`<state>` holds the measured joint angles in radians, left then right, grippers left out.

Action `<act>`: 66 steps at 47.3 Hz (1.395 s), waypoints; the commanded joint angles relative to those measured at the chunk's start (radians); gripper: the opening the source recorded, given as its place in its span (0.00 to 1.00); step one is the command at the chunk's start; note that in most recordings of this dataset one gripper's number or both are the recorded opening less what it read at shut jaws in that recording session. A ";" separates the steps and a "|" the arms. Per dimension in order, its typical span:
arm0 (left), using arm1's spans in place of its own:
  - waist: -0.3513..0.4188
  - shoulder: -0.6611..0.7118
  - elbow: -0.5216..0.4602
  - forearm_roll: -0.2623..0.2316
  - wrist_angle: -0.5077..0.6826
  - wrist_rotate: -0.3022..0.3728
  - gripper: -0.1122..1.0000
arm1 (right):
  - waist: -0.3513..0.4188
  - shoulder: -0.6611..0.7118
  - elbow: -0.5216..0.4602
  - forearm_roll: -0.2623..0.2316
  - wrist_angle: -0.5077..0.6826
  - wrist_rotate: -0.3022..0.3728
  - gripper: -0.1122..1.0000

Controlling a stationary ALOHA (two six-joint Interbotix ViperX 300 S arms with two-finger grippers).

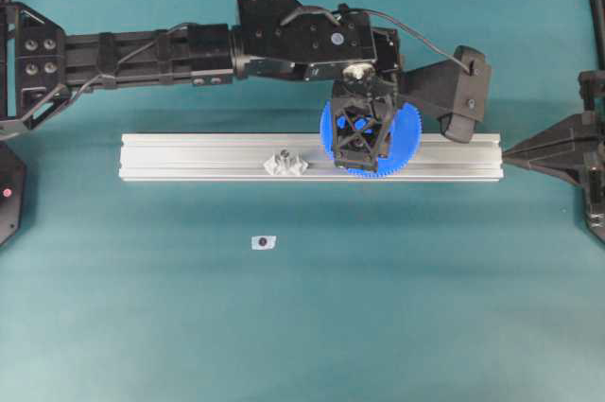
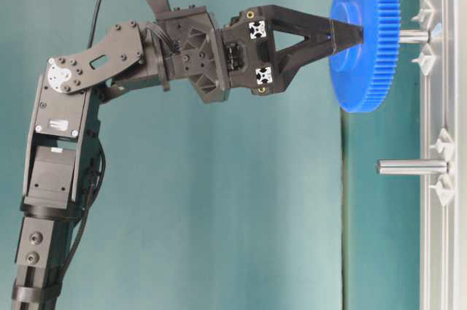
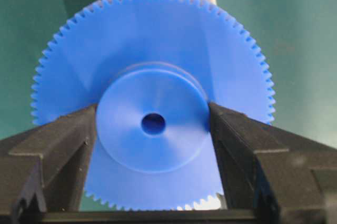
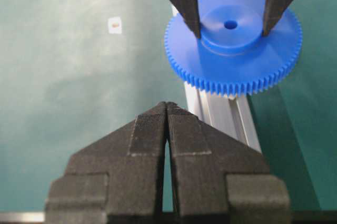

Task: Find the location of the shaft and insert the large gear.
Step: 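Align the gear's center hole above the right metal shaft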

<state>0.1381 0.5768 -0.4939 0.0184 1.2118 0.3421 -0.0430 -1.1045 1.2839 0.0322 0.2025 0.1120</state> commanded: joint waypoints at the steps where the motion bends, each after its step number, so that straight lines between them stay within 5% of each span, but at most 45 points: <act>1: 0.026 -0.032 -0.011 0.005 0.000 0.003 0.73 | 0.000 0.003 -0.012 0.002 -0.005 0.011 0.10; 66: 0.025 -0.034 -0.023 0.005 -0.008 -0.008 0.73 | 0.000 0.003 -0.015 0.002 -0.005 0.011 0.10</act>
<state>0.1381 0.5768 -0.4955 0.0184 1.2088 0.3359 -0.0430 -1.1060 1.2839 0.0322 0.2025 0.1120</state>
